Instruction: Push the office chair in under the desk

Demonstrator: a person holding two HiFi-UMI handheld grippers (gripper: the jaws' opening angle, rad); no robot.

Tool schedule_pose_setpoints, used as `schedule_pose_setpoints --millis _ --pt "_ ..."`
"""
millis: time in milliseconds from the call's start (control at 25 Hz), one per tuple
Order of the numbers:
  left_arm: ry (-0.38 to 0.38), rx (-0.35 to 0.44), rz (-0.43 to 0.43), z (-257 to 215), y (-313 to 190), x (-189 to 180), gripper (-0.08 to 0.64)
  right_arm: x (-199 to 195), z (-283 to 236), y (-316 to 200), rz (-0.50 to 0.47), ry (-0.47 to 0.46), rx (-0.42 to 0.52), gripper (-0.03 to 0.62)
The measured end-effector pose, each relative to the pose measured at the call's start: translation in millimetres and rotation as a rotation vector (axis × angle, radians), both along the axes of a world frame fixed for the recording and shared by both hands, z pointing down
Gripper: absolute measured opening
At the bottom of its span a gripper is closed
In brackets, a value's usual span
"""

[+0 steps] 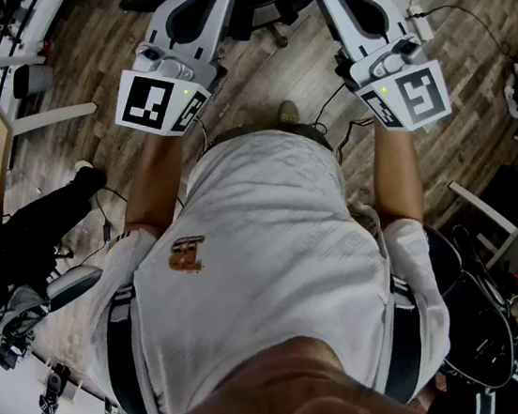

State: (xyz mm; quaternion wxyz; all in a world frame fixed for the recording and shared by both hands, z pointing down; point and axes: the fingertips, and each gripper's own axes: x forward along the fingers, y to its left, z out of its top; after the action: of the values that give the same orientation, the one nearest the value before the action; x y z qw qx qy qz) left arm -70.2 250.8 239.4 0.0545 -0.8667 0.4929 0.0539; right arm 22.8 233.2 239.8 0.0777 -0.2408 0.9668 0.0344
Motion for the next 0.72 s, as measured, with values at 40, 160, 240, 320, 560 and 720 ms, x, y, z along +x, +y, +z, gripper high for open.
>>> schedule_pose_setpoints --millis 40,160,240,320,560,720 --pt "-0.002 0.001 -0.002 2 1 1 0.02 2 2 1 0.0 0.001 0.002 0.034" --pt "-0.008 0.0 -0.01 6 3 2 0.02 6 6 2 -0.002 0.005 0.007 0.034" --pt "-0.015 -0.003 -0.015 9 3 0 0.02 7 7 1 -0.006 0.006 0.009 0.034" --pt "-0.031 -0.004 -0.024 12 1 -3 0.02 6 9 -2 -0.022 0.007 0.006 0.034" --pt "-0.12 0.0 -0.08 22 -7 -15 0.021 10 19 -16 -0.043 0.054 0.012 0.037" --pt "-0.146 0.001 -0.1 25 -7 -23 0.021 13 22 -24 -0.035 0.092 0.03 0.037"
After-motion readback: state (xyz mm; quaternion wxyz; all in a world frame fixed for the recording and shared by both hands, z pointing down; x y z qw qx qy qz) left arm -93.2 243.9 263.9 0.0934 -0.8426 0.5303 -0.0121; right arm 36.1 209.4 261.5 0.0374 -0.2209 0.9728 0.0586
